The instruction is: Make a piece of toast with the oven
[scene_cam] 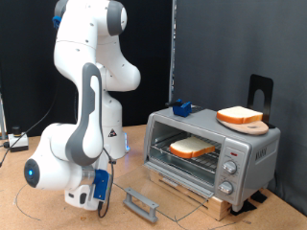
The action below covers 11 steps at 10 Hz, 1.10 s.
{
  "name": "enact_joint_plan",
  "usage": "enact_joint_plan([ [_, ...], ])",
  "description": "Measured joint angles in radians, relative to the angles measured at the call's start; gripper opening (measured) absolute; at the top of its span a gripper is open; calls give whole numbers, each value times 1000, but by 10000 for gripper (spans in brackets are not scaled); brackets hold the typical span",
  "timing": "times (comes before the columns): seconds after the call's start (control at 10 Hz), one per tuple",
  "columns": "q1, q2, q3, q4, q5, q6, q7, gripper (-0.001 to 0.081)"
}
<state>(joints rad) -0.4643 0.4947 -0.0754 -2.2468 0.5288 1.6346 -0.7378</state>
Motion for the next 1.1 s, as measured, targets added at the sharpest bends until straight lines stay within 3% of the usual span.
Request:
enact_joint_plan([
  [0.3, -1, -59, 12, -48, 15, -13, -4, 809],
  [0.7, -33, -116, 7, -46, 25, -138, -8, 809],
  [1.1, -23, -198, 46, -74, 32, -199, -39, 809],
])
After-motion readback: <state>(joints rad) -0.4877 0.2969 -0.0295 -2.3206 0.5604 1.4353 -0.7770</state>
